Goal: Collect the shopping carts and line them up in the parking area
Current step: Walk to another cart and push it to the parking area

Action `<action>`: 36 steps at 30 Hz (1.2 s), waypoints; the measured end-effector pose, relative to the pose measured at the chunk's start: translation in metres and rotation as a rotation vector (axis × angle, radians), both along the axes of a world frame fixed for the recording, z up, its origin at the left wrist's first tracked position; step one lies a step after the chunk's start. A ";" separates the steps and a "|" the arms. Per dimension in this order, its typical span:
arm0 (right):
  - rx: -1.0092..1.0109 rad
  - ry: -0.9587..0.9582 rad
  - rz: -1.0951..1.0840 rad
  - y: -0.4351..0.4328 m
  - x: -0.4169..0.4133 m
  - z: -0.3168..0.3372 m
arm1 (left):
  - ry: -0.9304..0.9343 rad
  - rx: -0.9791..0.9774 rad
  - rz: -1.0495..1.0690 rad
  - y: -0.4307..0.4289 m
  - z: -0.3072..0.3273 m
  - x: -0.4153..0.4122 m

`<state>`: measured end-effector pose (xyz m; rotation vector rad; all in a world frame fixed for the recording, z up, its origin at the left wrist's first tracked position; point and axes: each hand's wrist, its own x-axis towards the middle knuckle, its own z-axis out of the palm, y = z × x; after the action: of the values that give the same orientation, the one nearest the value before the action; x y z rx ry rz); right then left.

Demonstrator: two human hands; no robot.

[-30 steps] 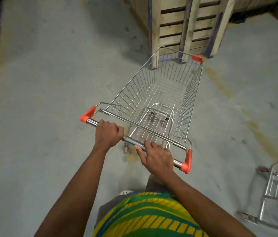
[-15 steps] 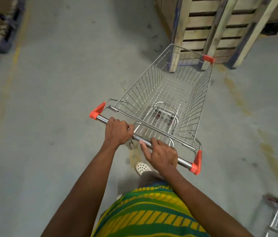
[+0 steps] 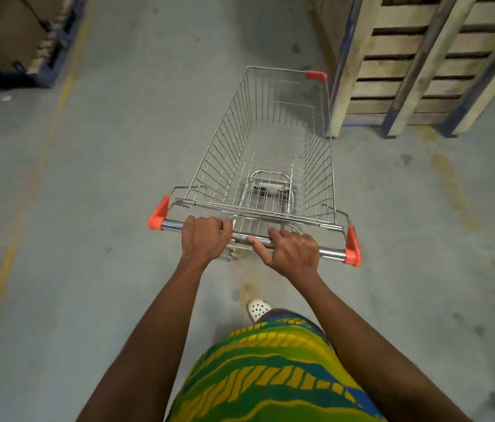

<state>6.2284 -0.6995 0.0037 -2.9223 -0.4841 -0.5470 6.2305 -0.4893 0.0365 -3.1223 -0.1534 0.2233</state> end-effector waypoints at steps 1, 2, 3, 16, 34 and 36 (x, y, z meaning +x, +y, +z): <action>0.007 -0.014 0.014 0.003 0.007 0.000 | -0.006 0.018 -0.001 0.003 0.000 0.001; 0.011 -0.028 0.032 0.007 0.014 0.001 | 0.002 0.046 -0.014 0.007 0.001 0.001; 0.012 -0.039 0.054 0.011 0.020 0.001 | 0.017 0.071 -0.019 0.010 0.003 0.001; -0.004 -0.017 0.482 0.090 0.088 0.003 | -0.076 0.021 0.497 0.049 0.009 -0.039; -0.178 0.123 1.077 0.246 0.033 0.009 | -0.150 -0.117 1.294 0.053 0.014 -0.178; -0.191 0.136 1.137 0.259 0.012 0.011 | -0.143 -0.095 1.344 0.048 0.014 -0.199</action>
<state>6.2399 -0.4407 0.0149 -2.2234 -2.0001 -0.1202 6.0311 -0.4415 0.0504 -2.5012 -2.1807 -0.0194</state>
